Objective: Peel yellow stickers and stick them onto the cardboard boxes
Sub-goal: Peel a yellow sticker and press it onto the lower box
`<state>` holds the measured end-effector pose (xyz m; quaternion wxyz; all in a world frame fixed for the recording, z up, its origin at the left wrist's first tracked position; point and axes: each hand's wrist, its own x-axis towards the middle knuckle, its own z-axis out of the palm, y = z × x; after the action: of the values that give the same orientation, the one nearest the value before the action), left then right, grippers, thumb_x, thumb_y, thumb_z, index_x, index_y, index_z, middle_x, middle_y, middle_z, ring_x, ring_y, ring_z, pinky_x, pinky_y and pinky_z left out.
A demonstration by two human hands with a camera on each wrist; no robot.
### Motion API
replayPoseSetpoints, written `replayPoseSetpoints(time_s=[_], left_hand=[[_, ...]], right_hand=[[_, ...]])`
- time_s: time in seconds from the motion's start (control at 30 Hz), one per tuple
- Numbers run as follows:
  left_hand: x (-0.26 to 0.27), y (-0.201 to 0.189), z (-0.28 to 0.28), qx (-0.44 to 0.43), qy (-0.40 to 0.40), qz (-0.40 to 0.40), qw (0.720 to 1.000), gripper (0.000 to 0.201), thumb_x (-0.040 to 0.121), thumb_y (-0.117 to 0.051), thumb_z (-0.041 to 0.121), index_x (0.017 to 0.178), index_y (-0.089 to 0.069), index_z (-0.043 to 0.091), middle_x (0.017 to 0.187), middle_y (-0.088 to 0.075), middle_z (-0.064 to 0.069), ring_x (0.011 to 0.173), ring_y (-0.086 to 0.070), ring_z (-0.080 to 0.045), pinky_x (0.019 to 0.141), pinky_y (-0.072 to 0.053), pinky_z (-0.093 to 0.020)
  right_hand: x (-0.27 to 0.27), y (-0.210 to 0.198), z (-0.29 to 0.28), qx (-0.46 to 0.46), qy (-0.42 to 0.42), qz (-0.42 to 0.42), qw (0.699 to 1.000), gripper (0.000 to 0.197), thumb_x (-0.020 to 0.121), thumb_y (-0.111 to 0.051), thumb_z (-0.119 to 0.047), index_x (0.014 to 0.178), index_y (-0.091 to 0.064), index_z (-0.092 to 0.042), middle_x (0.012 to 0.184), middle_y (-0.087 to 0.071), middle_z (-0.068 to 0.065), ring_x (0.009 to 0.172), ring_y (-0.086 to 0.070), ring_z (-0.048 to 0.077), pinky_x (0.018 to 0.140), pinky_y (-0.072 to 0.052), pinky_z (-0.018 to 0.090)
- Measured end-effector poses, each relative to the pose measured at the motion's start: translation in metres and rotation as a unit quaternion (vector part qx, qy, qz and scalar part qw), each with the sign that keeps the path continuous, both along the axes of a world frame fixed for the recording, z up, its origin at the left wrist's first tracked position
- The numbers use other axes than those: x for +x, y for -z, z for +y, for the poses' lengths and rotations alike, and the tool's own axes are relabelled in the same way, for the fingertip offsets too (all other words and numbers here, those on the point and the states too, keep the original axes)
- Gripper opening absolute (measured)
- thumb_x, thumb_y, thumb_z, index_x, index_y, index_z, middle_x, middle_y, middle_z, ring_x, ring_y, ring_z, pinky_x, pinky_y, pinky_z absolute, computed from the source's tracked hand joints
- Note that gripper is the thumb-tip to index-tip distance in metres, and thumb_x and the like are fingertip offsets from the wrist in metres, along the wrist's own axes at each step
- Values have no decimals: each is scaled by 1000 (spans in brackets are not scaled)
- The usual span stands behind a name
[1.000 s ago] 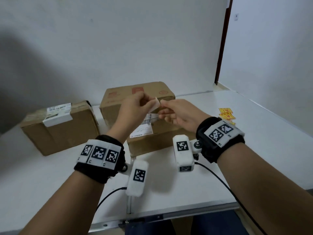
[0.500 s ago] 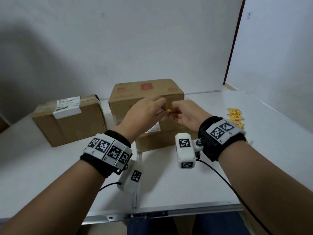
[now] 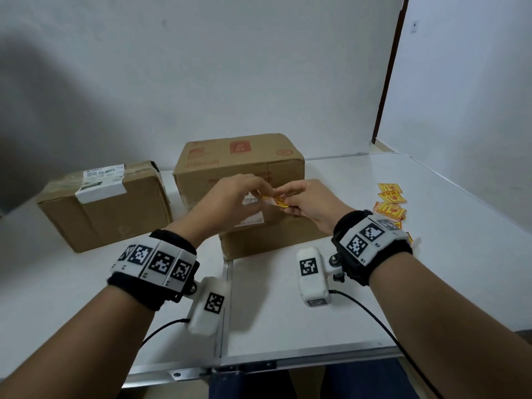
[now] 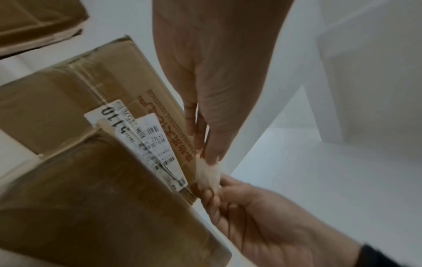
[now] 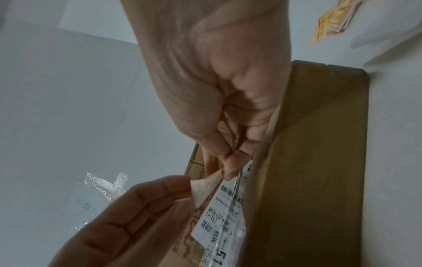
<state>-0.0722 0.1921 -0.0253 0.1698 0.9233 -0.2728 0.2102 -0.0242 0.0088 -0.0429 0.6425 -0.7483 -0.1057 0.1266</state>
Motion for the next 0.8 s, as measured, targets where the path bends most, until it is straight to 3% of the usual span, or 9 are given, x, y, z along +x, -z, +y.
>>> replayPoseSetpoints(time_s=[0.07,0.2,0.3,0.37,0.43,0.5,0.67,0.8], left_hand=[[-3,-2,3,-48,-34,26,998,16,85,-71,20,100,-70,19,96,-67,10,83,-59,-3,73,-46,-10],[-7,-1,8,-107,-159,122,974,13,90,-65,22,102,-69,22,101,-65,10,91,-60,-6,73,-49,-17],[-10,7,11,-64,-207,218,951,25,93,-60,28,117,-67,28,126,-61,1,112,-56,-18,89,-49,-30],[-12,12,11,-30,-209,247,946,31,93,-58,31,124,-63,31,142,-51,-1,125,-49,-23,97,-43,-32],[-13,16,14,-28,-201,262,943,31,94,-57,33,125,-62,34,147,-46,0,129,-46,-25,97,-39,-29],[-14,18,19,-44,-188,280,940,30,94,-57,37,124,-62,37,148,-45,4,132,-43,-22,98,-35,-25],[-21,17,27,-66,-167,310,934,33,93,-60,36,125,-62,36,149,-43,11,137,-36,-17,104,-26,-21],[-25,14,22,-44,-195,262,944,33,92,-62,31,124,-63,34,147,-46,3,131,-44,-22,100,-36,-26]], right_hand=[[-2,2,0,-15,-5,-6,1000,31,92,-52,6,85,-73,-16,116,-66,12,92,-64,17,77,-56,22],[-4,3,-2,-65,0,-38,997,35,95,-45,5,101,-76,-11,123,-64,6,102,-62,18,84,-55,23],[-6,5,-4,-77,14,-60,995,38,96,-42,4,112,-72,-13,125,-62,2,88,-59,9,68,-51,11],[-7,8,-4,-72,34,-66,995,31,97,-47,-2,116,-70,-12,123,-61,1,80,-58,7,61,-47,7],[-8,11,-4,-58,56,-76,994,26,95,-56,-10,119,-69,-11,117,-65,1,81,-61,9,61,-47,5],[-8,13,-2,-56,70,-93,992,29,92,-62,-12,120,-68,-13,112,-68,2,83,-64,10,71,-50,9],[-12,19,3,-116,71,-148,980,36,86,-69,-20,122,-67,-20,119,-66,3,103,-64,17,97,-51,35],[-19,21,6,-156,56,-199,966,40,85,-71,-17,124,-64,-15,126,-62,2,105,-64,15,96,-48,27]])
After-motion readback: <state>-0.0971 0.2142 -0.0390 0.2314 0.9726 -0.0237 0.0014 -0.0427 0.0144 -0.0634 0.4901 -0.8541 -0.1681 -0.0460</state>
